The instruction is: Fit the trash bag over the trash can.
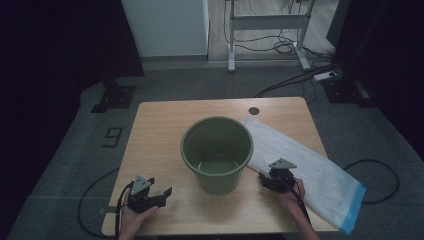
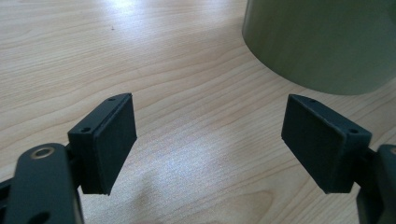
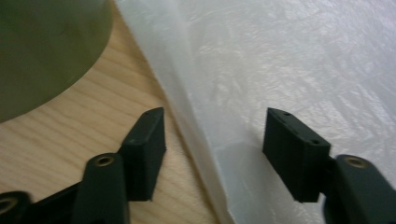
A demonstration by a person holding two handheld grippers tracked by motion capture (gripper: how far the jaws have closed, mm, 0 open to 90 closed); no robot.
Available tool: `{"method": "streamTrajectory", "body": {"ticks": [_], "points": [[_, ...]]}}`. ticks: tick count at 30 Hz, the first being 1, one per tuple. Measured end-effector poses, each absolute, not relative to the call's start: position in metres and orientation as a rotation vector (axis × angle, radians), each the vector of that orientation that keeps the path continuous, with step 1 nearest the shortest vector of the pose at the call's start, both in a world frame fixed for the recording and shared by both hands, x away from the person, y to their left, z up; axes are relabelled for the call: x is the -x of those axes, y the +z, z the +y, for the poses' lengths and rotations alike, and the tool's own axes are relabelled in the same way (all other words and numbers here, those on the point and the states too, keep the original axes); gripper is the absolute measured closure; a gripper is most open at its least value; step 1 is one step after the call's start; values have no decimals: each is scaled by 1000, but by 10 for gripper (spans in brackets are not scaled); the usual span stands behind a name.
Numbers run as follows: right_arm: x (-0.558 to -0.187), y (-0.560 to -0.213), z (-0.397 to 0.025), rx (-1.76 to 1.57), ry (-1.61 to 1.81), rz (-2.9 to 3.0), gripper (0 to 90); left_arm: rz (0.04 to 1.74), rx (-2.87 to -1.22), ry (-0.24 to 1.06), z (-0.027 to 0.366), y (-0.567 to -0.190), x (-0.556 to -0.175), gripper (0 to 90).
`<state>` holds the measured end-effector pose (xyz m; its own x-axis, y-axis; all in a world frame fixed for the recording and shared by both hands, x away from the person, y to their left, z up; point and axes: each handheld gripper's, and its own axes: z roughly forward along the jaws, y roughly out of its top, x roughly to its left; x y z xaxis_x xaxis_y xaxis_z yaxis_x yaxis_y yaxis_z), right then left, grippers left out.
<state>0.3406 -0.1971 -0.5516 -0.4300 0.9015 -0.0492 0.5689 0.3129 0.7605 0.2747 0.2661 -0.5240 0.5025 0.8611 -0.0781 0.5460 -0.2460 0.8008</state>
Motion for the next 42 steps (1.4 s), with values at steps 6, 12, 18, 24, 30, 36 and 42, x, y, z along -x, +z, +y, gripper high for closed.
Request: {"method": "streamTrajectory", "body": {"ticks": [6, 12, 18, 24, 30, 36, 42], "points": [[-343, -553, -214, -1394, 976, 2041, 698, 1164, -1946, 483, 264, -526, -275, 178], [-344, -553, -222, -1410, 983, 2032, 888, 1196, -1980, 520, 261, -530, -276, 171], [-343, -541, -241, -1403, 1178, 1973, 892, 1220, -1965, 532, 262, -529, -275, 169], [-332, -520, -265, -1447, 1411, 1799, 891, 1221, -1950, 537, 263, -526, -273, 169], [-325, -502, -275, -1448, 1557, 1671, 891, 1230, -1939, 539, 266, -526, -273, 169], [-321, -492, -279, -1433, 1647, 1586, 891, 1229, -1953, 536, 264, -529, -275, 170], [-313, -478, -285, -1417, 1741, 1480, 891, 1225, -1954, 541, 264, -527, -274, 169]]}}
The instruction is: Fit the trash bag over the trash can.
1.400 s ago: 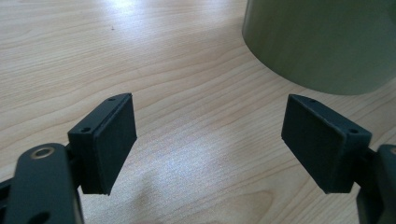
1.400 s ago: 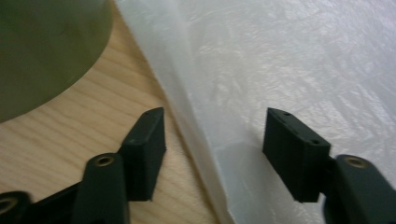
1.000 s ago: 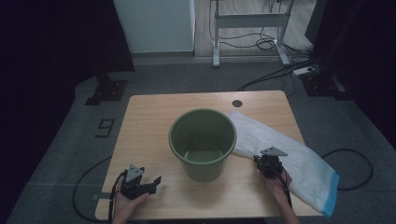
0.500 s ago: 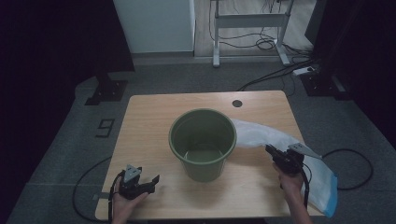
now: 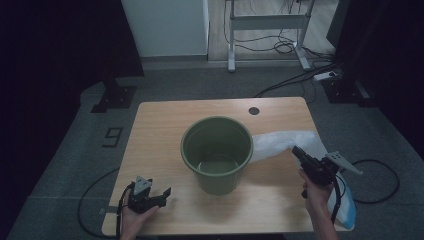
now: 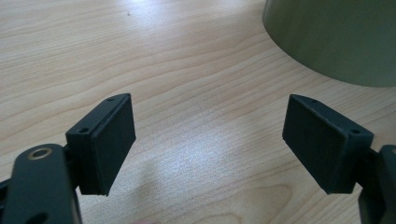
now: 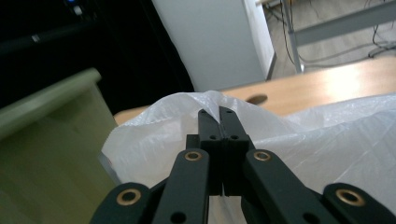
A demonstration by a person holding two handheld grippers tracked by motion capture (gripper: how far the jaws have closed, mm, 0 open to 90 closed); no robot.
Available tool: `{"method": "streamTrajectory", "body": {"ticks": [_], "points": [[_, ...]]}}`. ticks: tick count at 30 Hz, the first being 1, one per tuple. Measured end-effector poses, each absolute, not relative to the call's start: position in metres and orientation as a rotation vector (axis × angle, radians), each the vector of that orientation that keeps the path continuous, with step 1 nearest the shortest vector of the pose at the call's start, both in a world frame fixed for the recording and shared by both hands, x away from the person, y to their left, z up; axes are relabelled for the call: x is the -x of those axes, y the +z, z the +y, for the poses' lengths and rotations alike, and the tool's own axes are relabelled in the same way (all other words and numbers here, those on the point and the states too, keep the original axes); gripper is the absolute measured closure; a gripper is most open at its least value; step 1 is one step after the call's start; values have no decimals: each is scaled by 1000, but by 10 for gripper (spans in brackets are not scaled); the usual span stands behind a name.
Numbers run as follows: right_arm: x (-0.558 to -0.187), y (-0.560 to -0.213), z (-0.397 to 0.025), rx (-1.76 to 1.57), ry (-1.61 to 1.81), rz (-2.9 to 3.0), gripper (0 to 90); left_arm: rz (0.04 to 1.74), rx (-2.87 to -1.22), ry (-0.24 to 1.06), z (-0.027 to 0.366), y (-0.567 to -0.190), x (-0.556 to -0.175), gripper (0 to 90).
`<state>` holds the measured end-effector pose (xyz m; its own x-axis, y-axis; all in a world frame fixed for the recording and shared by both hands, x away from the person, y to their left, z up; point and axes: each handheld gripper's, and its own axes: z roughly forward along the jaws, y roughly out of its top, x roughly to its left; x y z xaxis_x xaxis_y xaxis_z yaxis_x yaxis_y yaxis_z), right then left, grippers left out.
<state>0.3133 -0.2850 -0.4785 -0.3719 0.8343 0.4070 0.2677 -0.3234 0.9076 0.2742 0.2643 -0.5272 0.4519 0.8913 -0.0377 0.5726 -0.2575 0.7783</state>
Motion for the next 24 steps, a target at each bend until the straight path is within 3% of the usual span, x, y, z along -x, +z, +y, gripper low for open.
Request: {"method": "streamTrajectory", "body": {"ticks": [12, 24], "points": [[-294, -431, -287, -1310, 1823, 1352, 891, 1213, -1953, 528, 265, -527, -273, 170], [-285, -359, -269, -1178, 1849, 1295, 892, 1218, -1933, 525, 271, -525, -273, 172]]}}
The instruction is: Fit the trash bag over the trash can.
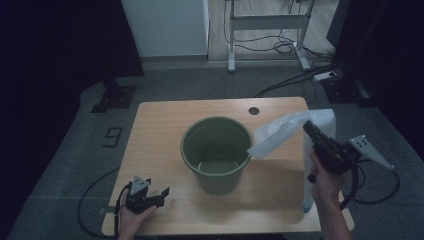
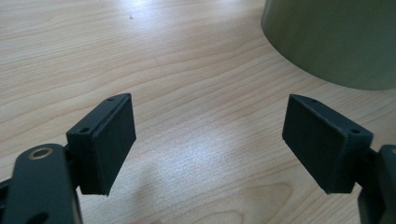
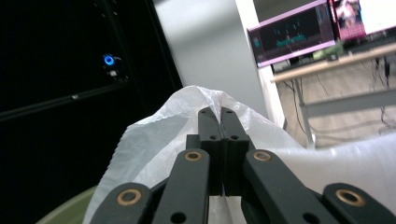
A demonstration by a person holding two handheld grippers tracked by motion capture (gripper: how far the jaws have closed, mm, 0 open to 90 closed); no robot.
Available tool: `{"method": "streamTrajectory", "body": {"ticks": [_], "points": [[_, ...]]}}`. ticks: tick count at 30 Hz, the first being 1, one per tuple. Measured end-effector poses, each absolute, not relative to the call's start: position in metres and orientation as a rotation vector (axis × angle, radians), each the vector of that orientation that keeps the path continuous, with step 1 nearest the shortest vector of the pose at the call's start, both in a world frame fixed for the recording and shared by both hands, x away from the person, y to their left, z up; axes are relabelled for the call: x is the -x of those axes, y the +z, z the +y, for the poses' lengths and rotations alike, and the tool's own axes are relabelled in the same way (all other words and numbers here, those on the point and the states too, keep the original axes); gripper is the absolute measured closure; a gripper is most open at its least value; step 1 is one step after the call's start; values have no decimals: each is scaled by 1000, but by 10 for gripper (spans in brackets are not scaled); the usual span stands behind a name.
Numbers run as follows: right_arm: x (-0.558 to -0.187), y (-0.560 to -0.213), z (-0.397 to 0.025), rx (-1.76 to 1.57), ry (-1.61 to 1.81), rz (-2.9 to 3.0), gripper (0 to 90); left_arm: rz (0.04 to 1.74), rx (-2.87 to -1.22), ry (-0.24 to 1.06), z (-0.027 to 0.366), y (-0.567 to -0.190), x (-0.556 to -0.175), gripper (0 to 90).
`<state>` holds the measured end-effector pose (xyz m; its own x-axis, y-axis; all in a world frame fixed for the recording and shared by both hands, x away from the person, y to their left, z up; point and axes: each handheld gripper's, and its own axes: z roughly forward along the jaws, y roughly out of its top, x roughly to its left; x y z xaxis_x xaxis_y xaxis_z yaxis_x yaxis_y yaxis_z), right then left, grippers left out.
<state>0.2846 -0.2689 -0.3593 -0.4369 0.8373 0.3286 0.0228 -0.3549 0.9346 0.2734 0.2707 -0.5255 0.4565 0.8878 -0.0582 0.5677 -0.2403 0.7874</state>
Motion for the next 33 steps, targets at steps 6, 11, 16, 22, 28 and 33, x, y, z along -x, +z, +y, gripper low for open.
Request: {"method": "streamTrajectory", "body": {"ticks": [6, 11, 16, 22, 28, 33], "points": [[-282, -318, -255, -1082, 1876, 1266, 892, 1220, -1924, 521, 273, -525, -273, 172], [-281, -301, -237, -1024, 1887, 1299, 892, 1220, -1921, 521, 273, -524, -273, 172], [-280, -308, -218, -996, 1889, 1354, 892, 1223, -1912, 523, 275, -524, -272, 172], [-278, -326, -215, -1007, 1894, 1374, 892, 1227, -1913, 521, 277, -524, -273, 172], [-273, -330, -214, -995, 1891, 1408, 891, 1224, -1923, 520, 274, -525, -273, 173], [-276, -333, -196, -952, 1852, 1490, 892, 1221, -1931, 520, 273, -526, -273, 173]]}}
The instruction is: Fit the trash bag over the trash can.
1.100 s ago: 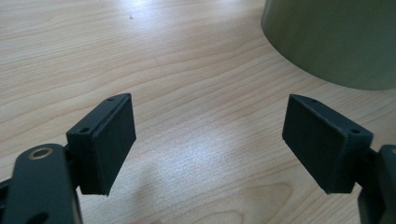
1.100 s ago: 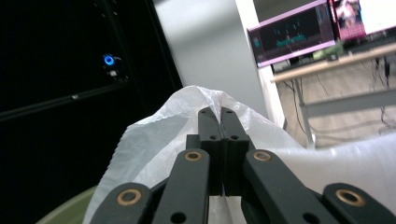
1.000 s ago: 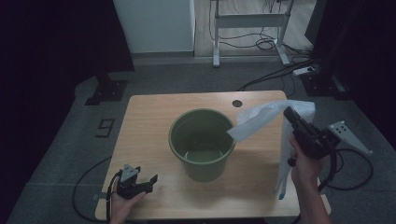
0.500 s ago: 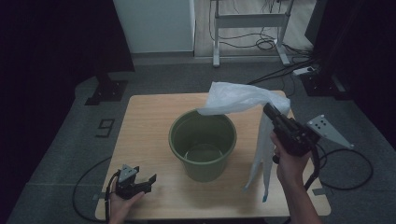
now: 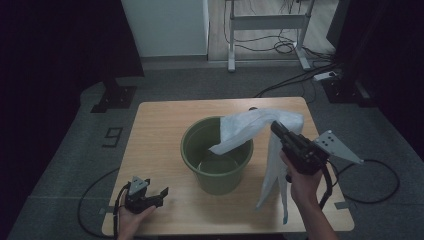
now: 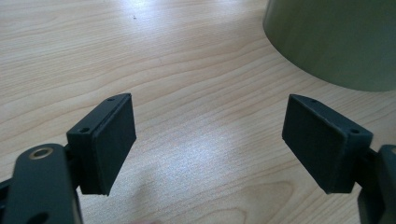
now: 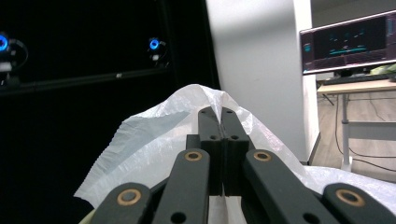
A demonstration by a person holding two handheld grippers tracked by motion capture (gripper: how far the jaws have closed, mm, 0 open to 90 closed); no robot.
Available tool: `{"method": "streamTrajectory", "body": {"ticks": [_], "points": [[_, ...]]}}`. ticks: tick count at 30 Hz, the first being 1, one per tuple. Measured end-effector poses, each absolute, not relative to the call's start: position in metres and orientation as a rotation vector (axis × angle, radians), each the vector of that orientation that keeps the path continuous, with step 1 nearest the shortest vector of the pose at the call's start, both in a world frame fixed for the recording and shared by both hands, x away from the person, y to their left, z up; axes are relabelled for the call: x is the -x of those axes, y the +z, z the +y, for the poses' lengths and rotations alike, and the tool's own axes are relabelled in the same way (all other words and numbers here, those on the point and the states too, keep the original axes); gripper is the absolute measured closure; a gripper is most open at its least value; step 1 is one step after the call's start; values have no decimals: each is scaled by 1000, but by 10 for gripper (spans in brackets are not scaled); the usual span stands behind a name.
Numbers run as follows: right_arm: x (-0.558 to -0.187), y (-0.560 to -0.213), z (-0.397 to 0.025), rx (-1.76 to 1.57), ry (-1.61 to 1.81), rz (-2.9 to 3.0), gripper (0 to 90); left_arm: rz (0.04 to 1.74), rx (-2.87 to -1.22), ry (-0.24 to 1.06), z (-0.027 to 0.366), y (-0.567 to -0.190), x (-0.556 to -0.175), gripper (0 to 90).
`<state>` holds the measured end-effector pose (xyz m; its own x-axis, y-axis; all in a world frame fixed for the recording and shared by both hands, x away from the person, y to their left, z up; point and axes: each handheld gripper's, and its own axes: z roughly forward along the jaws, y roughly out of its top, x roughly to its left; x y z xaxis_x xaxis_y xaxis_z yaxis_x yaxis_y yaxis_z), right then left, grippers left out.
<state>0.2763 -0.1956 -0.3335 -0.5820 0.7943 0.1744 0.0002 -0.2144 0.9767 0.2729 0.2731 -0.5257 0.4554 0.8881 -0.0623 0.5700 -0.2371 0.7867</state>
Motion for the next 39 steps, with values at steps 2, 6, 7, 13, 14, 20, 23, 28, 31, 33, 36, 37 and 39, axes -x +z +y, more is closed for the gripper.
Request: {"method": "streamTrajectory", "body": {"ticks": [2, 6, 7, 13, 14, 20, 23, 28, 31, 33, 36, 37, 39], "points": [[-279, -338, -187, -945, 1843, 1527, 891, 1224, -1927, 520, 274, -526, -273, 173], [-283, -354, -171, -949, 1828, 1592, 891, 1225, -1925, 520, 276, -526, -273, 173], [-284, -359, -168, -954, 1827, 1607, 891, 1227, -1923, 519, 276, -526, -273, 173], [-288, -382, -148, -962, 1801, 1703, 890, 1225, -1929, 517, 275, -527, -273, 173], [-288, -382, -148, -962, 1801, 1703, 890, 1225, -1929, 517, 275, -527, -273, 173], [-278, -393, -128, -917, 1833, 1779, 891, 1226, -1929, 518, 276, -527, -273, 173], [-272, -389, -126, -885, 1847, 1784, 891, 1224, -1935, 516, 275, -528, -273, 173], [-276, -390, -126, -910, 1827, 1809, 890, 1218, -1945, 512, 273, -528, -273, 173], [-283, -401, -127, -991, 1817, 1853, 868, 1217, -1948, 512, 273, -528, -273, 173], [-287, -407, -128, -1010, 1816, 1891, 819, 1222, -1944, 511, 274, -529, -274, 173], [-286, -410, -131, -1018, 1797, 1901, 757, 1223, -1951, 511, 274, -529, -274, 173], [-285, -410, -133, -1008, 1793, 1900, 698, 1222, -1952, 510, 274, -529, -274, 173], [-279, -407, -137, -987, 1758, 1874, 592, 1222, -1953, 510, 273, -529, -274, 173]]}}
